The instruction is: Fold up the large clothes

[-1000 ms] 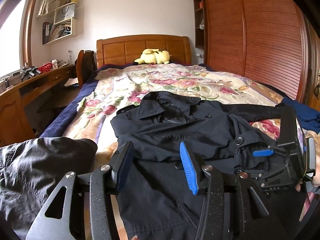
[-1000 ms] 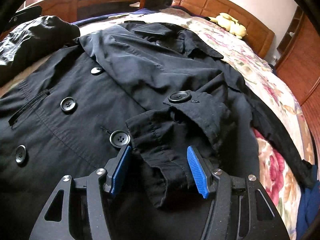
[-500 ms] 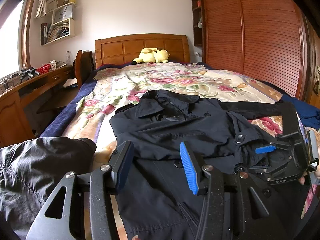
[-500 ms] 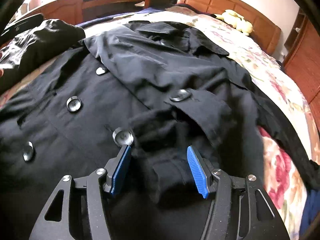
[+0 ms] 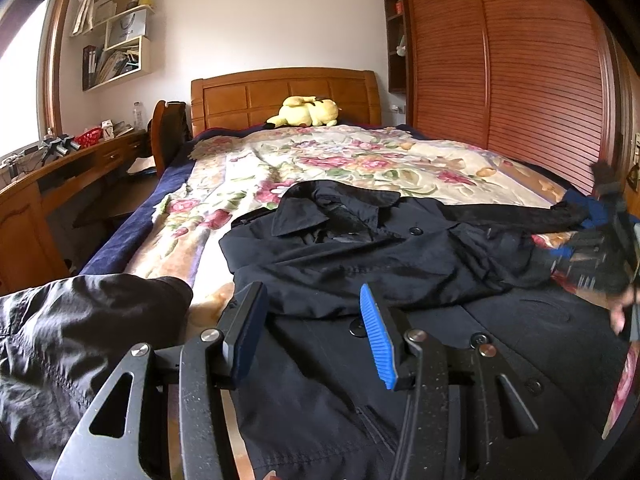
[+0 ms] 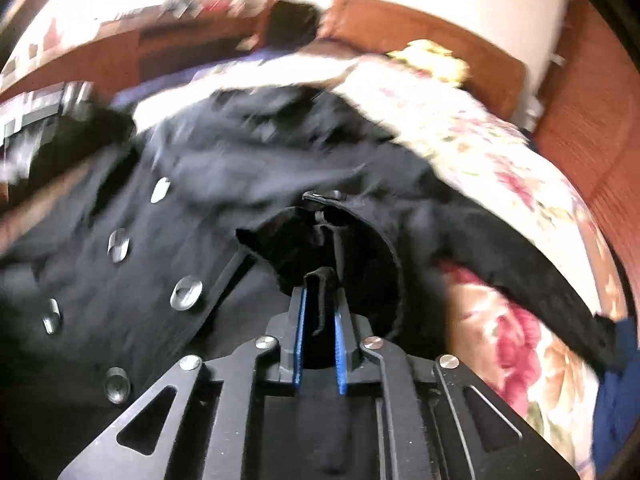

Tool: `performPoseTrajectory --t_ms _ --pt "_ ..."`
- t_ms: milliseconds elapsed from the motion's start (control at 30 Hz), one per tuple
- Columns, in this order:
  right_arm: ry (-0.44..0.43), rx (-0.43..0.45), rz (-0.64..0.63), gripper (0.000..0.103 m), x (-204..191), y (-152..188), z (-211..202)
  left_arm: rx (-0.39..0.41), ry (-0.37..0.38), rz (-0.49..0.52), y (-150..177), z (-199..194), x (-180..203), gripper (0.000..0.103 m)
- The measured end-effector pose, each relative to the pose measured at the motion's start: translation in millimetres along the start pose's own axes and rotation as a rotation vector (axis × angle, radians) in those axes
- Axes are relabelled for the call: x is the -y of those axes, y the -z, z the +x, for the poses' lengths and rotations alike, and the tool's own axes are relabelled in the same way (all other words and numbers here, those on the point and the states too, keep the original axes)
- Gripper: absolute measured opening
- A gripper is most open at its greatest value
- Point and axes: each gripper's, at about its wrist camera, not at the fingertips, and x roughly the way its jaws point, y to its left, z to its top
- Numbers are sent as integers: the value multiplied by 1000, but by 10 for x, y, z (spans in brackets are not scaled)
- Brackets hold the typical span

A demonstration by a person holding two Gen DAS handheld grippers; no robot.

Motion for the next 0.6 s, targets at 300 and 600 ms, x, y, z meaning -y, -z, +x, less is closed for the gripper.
performPoseTrajectory --t_ms 300,600 --pt "123 73 308 7 779 89 -292 3 -36 -17 -18 -22 -178 49" --pt "216 44 297 39 733 249 -273 27 -79 -68 -104 -73 -456 50"
